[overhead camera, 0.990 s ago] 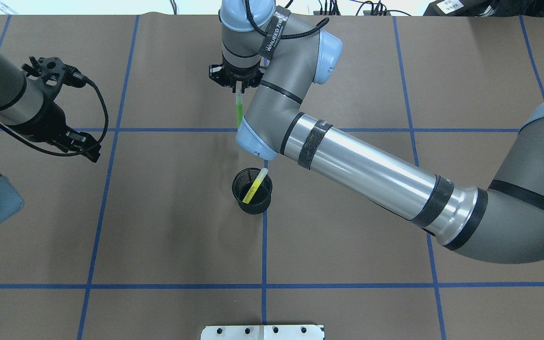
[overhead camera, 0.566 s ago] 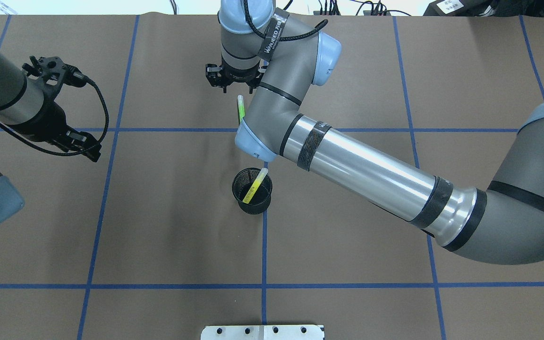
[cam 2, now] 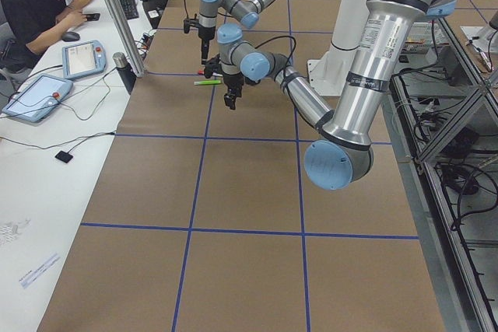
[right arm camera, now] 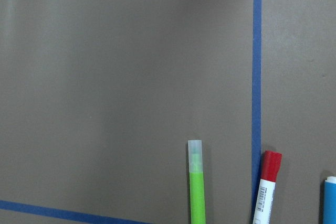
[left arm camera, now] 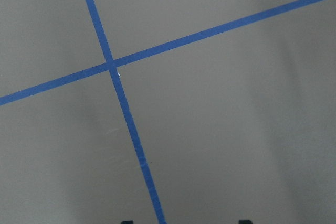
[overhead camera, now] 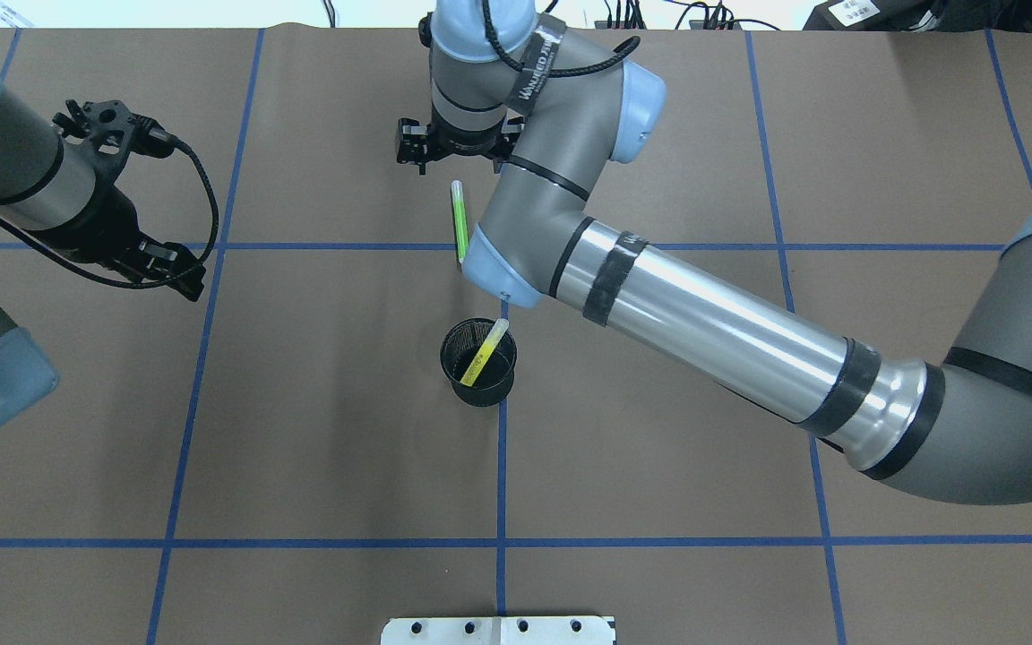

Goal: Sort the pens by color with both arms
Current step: 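Move the left gripper over the cup while the right arm withdraws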

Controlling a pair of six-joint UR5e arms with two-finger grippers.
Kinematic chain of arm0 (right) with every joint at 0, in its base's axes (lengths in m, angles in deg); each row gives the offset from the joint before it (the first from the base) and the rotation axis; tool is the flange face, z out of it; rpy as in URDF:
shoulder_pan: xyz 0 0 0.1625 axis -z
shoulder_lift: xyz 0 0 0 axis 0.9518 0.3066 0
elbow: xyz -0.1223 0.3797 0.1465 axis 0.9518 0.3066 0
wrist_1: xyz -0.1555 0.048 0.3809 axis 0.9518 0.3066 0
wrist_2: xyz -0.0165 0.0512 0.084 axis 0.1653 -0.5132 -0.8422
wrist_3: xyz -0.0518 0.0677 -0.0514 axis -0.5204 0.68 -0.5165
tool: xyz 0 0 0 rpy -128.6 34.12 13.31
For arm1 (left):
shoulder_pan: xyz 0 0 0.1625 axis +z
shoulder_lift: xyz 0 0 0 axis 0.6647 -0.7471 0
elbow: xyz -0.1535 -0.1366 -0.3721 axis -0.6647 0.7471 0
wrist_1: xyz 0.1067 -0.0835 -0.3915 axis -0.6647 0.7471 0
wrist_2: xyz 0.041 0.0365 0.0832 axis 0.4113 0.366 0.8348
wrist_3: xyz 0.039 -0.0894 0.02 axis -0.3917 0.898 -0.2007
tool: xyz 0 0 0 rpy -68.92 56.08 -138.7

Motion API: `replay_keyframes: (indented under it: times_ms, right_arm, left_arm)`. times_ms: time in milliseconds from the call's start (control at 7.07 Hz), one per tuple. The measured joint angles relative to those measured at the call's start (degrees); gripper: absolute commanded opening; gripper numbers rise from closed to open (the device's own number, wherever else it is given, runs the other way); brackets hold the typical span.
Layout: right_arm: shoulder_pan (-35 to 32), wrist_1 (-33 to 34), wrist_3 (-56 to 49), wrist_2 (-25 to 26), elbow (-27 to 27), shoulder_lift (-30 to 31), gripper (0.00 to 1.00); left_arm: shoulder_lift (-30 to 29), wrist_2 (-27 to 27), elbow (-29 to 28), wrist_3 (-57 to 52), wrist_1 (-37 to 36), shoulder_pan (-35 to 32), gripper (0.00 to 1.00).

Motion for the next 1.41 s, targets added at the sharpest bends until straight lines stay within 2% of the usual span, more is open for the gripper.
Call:
replay_keyframes:
  times_ms: [424,848,1131,1414]
  right_arm:
    - [-6.45,3.95,-4.62,-10.21,-11.04,9.27,0.99]
    - [-15.18,6.14,-4.94,-20.65,-19.75,20.3,0.99]
    - [-18.86,6.59,-4.9,-23.48,-22.19,24.53,0.99]
    - [-20.81,9.92,-4.65,-23.54,-22.99,25.22,0.99]
  left_arm:
    - [-4.73,-0.15,-1.65,6.49,-0.11,1.33,0.73]
    - [-10.61,0.22,-4.21,6.76,-0.01,4.54,0.73]
    - [-15.79,2.51,-7.7,4.95,0.29,8.49,0.72]
    - [-19.79,4.27,-11.04,3.24,0.72,12.59,0.72]
